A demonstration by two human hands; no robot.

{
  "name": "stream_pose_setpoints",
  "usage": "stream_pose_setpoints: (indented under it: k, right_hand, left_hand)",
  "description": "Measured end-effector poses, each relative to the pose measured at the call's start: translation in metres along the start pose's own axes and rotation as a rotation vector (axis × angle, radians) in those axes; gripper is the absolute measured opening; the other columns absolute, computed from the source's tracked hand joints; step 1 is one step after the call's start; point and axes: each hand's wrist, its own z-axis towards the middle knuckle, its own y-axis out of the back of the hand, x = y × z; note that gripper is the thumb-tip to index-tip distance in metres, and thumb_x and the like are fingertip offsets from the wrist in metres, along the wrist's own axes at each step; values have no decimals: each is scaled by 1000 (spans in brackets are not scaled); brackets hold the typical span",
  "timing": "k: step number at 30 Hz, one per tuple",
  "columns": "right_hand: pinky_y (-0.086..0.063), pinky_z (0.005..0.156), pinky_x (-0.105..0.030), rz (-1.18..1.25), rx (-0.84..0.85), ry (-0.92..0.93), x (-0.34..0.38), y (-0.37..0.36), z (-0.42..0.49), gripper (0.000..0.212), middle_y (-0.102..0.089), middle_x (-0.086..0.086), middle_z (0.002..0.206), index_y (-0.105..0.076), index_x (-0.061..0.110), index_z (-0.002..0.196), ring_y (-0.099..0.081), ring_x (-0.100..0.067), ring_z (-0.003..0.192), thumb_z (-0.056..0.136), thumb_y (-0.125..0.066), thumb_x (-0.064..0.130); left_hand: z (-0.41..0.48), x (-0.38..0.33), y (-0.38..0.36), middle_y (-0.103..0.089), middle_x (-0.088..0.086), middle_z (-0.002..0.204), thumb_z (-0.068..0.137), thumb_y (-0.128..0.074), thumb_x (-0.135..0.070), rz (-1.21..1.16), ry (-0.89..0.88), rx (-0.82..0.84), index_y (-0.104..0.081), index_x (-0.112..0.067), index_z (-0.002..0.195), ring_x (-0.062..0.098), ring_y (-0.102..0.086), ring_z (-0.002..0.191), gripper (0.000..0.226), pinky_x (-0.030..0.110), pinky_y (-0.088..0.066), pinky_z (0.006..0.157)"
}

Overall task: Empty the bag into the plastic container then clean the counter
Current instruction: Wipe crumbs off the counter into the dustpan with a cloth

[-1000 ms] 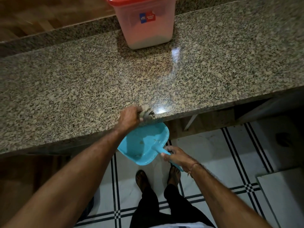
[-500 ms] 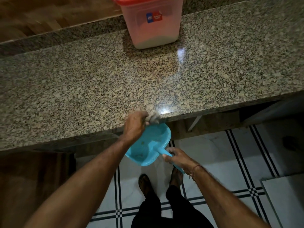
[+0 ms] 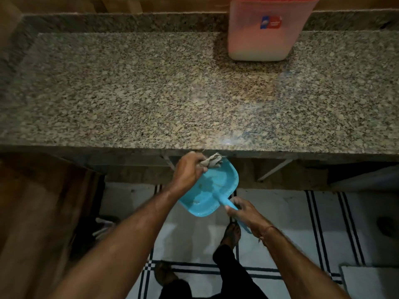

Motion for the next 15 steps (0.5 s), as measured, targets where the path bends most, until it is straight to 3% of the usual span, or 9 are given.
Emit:
stream_pose_setpoints:
  k: [2, 6, 11, 15]
  right_hand:
    - [-46, 63, -22, -33, 16, 1, 5, -28, -1, 18, -59, 3, 78, -67, 6, 100, -54, -10, 72, 97, -69, 23]
    - [-46, 68, -29, -146, 78, 17, 14, -108, 4, 21, -63, 7, 75, -68, 16, 92, -56, -8, 71, 90, -72, 36]
    - [-46, 59, -19, -327, 227, 31, 37, -231, 4, 17, -61, 3, 72, -66, 11, 88, -55, -6, 64, 95, -71, 26]
    - [-49, 59, -29, -430, 334, 1, 32, -316, 29, 44, -62, -2, 77, -67, 10, 100, -58, -12, 66, 77, -73, 46]
  left_hand:
    - [-29, 42, 17, -68, 2, 90, 77, -79, -16, -80, 99, -67, -74, -16, 92, 19, -62, 87, 16, 27, -36, 71]
    - [-100, 129, 61, -73, -3, 88, 74, -79, -24, -260, 368, -198, -75, -17, 95, 14, -65, 83, 22, 26, -41, 69]
    - [-203, 237, 104, -73, 9, 116, 81, -82, -22, -456, 698, -442, -71, -11, 120, 26, -67, 109, 43, 31, -51, 91]
    - [-271, 305, 119, -72, 11, 113, 81, -81, -24, -605, 882, -555, -69, -4, 119, 30, -68, 106, 45, 29, -49, 80]
